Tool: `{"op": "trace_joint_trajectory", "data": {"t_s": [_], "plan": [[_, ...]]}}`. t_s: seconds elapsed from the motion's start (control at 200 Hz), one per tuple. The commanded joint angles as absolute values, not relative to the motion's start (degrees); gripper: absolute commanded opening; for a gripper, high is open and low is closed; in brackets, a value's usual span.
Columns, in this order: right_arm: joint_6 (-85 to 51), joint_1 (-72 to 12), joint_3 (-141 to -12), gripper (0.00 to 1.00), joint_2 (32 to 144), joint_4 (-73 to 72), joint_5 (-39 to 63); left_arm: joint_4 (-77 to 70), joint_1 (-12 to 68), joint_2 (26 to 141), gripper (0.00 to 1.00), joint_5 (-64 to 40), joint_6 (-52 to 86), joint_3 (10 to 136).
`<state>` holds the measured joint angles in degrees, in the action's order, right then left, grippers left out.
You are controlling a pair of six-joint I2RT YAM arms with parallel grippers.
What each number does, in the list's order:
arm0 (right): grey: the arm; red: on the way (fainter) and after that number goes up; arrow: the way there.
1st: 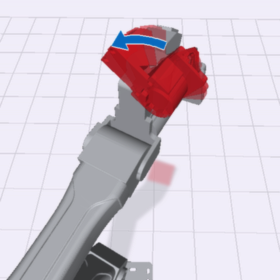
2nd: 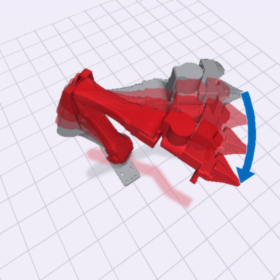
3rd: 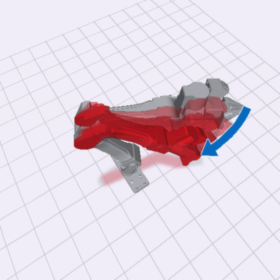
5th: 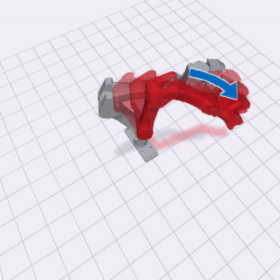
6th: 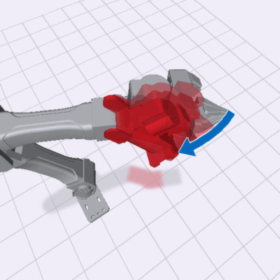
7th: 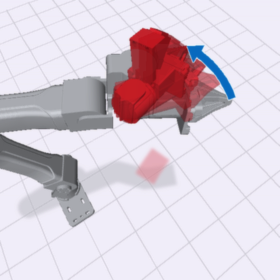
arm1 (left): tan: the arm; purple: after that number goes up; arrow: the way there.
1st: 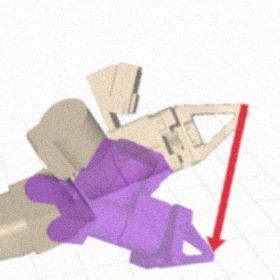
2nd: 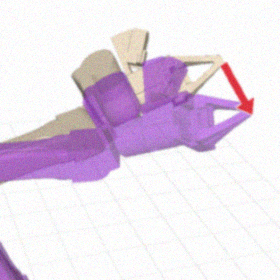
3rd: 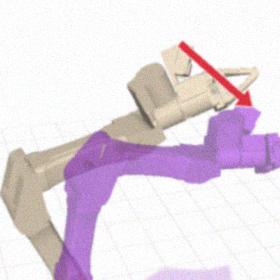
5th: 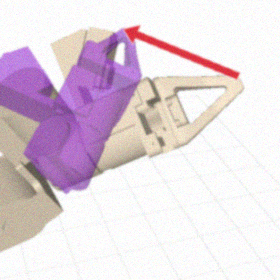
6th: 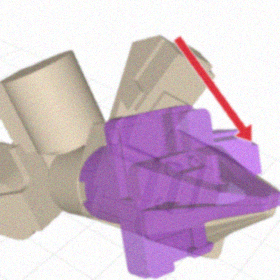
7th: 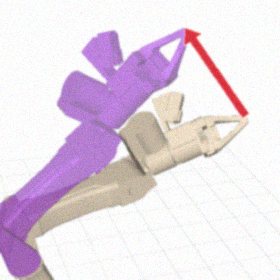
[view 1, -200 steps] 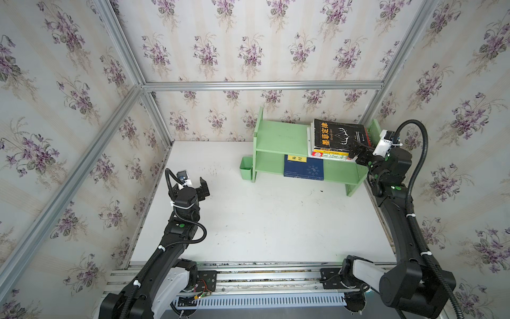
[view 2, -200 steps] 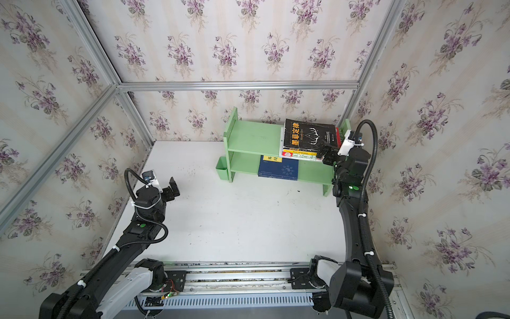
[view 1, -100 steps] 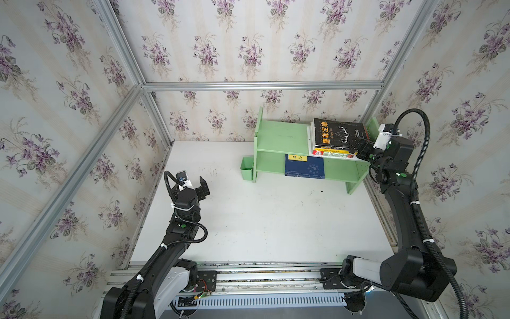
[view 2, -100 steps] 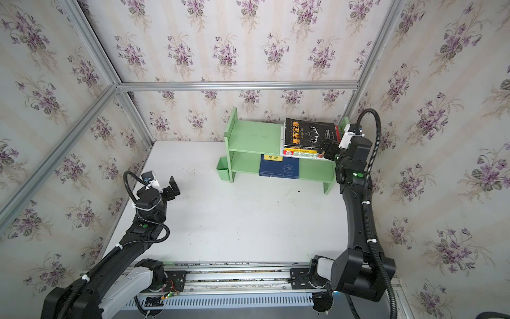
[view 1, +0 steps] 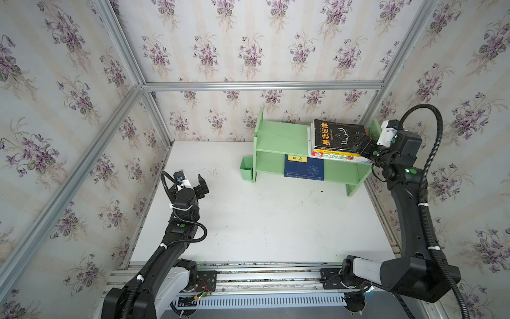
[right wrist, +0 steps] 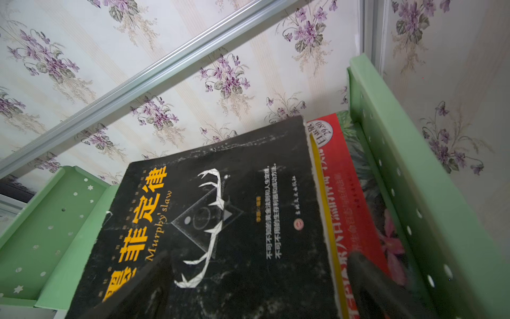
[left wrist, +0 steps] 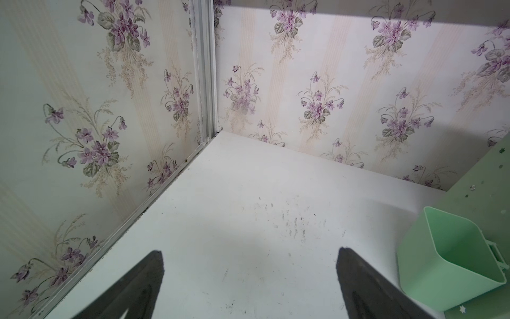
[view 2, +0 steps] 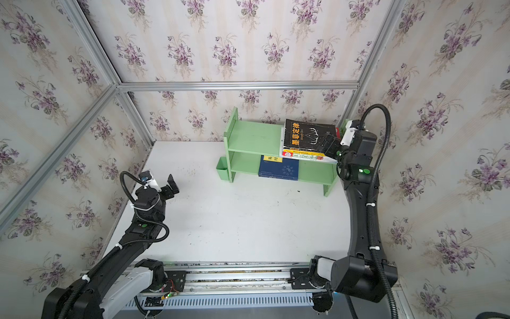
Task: Stacking books/files
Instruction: Move the bookshelf to the top-right of the table, then rotate the bookshelf to the top-right of the table.
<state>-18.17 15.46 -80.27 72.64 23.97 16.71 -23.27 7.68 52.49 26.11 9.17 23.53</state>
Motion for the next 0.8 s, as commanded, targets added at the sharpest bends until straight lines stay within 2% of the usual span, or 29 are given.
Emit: {"op": "trace_joint_trajectory", "data": {"t_s": [0.0,0.255,0.595,0.795], "plan": [[-18.32,15.56,-82.68,1.0,73.96,26.59,14.62,-25.52,7.57,52.38,1.0,25.31,9.7,23.99],[-26.22,15.91,-88.39,1.0,77.56,32.58,12.5,-25.27,7.56,50.82,1.0,25.11,10.02,23.5],[-26.8,16.0,-92.7,1.0,77.5,33.98,8.04,-24.95,6.95,49.92,1.0,24.39,10.72,23.0],[-29.6,16.08,-93.06,1.0,77.12,30.63,9.21,-24.96,6.7,50.23,1.0,24.22,10.65,23.16]]}}
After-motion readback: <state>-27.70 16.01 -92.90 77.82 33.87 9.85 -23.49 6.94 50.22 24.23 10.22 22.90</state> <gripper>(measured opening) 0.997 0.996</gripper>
